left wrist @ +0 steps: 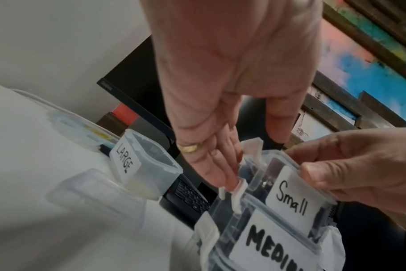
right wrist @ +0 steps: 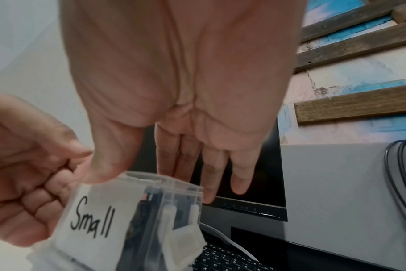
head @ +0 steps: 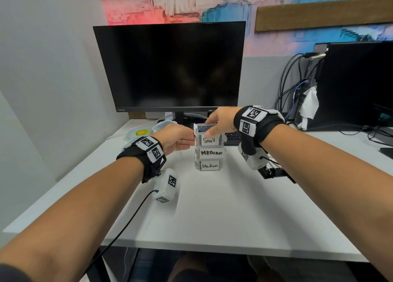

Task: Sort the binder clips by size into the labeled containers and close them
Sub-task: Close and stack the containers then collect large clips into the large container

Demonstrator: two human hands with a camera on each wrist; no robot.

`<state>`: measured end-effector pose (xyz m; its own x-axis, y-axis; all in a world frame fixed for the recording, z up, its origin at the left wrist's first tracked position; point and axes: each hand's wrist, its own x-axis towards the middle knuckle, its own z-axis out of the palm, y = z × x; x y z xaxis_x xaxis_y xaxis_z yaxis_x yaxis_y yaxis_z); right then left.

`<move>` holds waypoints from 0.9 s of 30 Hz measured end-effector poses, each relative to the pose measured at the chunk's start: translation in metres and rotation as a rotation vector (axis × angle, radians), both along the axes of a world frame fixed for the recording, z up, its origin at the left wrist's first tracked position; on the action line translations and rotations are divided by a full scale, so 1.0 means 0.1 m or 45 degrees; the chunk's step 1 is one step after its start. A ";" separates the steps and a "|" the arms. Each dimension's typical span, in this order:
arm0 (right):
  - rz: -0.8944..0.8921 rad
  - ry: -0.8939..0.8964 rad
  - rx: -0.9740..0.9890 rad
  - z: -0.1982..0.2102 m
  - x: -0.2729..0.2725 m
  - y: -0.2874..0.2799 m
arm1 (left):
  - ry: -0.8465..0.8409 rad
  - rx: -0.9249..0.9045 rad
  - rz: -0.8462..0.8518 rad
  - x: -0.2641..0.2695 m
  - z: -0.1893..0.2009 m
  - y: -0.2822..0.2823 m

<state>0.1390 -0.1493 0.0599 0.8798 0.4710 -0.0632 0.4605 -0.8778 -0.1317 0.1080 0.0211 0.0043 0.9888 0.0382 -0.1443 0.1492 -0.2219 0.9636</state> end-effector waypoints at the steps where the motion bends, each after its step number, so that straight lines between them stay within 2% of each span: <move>1: -0.005 -0.004 0.005 -0.01 0.00 0.00 | 0.008 0.021 -0.003 0.01 0.03 -0.02; 6: -0.015 0.008 0.024 -0.03 0.04 -0.01 | 0.012 0.160 0.021 0.07 0.06 -0.09; 13: -0.013 0.053 0.027 -0.04 0.05 -0.02 | 0.055 0.242 -0.003 0.05 0.14 -0.09; 16: -0.015 0.060 0.046 -0.04 0.07 -0.05 | 0.013 0.325 0.011 0.07 0.14 -0.11; 22: -0.091 0.179 0.219 -0.12 0.10 -0.16 | -0.100 0.606 -0.151 0.07 0.14 -0.19; 27: -0.262 0.335 0.399 -0.21 0.20 -0.21 | -0.090 0.647 -0.138 0.10 0.14 -0.21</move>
<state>0.1593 -0.1702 0.0392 0.9303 0.3202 -0.1790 0.1962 -0.8466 -0.4948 0.1182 -0.0001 0.0178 0.9976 -0.0168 -0.0670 0.0382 -0.6744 0.7374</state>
